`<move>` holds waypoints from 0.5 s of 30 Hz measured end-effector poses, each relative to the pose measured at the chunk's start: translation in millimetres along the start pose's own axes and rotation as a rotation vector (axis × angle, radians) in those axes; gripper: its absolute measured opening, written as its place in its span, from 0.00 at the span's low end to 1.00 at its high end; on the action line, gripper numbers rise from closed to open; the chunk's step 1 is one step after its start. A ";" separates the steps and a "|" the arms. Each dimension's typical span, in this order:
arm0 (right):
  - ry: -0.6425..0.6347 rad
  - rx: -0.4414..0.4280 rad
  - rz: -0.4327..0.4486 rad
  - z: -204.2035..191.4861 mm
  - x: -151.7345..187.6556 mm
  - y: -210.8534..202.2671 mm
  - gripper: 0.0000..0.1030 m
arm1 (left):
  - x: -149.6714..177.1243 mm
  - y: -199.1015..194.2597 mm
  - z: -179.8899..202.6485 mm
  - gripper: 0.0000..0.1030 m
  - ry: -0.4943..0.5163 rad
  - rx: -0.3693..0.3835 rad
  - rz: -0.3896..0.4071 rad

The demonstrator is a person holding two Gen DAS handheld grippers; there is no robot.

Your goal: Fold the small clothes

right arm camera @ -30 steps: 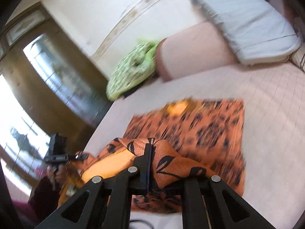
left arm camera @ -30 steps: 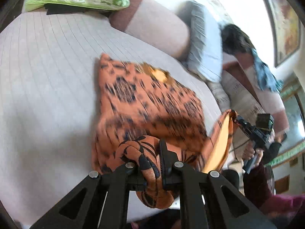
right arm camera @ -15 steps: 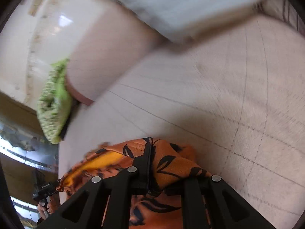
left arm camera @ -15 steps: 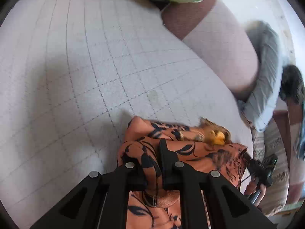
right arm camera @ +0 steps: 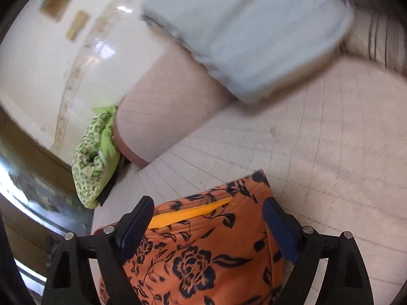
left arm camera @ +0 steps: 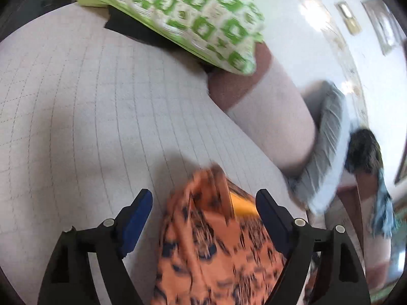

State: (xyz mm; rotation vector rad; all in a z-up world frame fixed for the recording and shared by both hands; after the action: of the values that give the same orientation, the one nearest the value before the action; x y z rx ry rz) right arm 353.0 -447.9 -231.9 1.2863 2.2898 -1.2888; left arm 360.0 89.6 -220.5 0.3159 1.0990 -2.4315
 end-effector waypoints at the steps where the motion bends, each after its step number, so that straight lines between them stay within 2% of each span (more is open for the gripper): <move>1: -0.042 0.017 -0.005 -5.6 5.5 -8.5 0.86 | 10.4 -3.5 3.4 0.81 0.027 0.001 -0.021; 4: -0.163 0.019 -0.083 -31.2 40.8 -18.2 0.84 | 42.8 -9.7 8.8 0.81 0.122 -0.033 -0.059; 8: -0.254 0.005 -0.155 -47.9 106.2 -25.8 0.76 | 94.4 -4.1 -3.6 0.81 0.225 -0.158 -0.117; 10: -0.292 0.042 -0.185 -43.3 139.1 -26.3 0.71 | 117.1 -4.1 -22.9 0.81 0.237 -0.241 -0.153; 12: -0.327 0.108 -0.274 -28.4 173.6 -17.0 0.66 | 136.5 1.2 -51.3 0.81 0.232 -0.346 -0.221; 14: -0.367 0.179 -0.365 -6.2 202.8 -9.6 0.58 | 140.4 -7.0 -56.9 0.81 0.254 -0.321 -0.207; 15: -0.404 0.180 -0.345 -8.6 203.8 -14.0 0.58 | 139.1 -10.0 -56.4 0.81 0.263 -0.340 -0.220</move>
State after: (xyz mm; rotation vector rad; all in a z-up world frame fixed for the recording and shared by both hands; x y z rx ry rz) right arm 222.8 -325.2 -330.9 0.6041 2.1939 -1.7149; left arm 235.0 95.4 -304.1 0.4303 1.7157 -2.3749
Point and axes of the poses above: each gripper's, at about its wrist camera, not at the fingertips, and y roughly the way its jaws point, z to its right, x to its underside, the point moved 9 cm from there along y, roughly the way its jaws point, and after that the axes turned 1 degree about x, right-handed, at the moved point
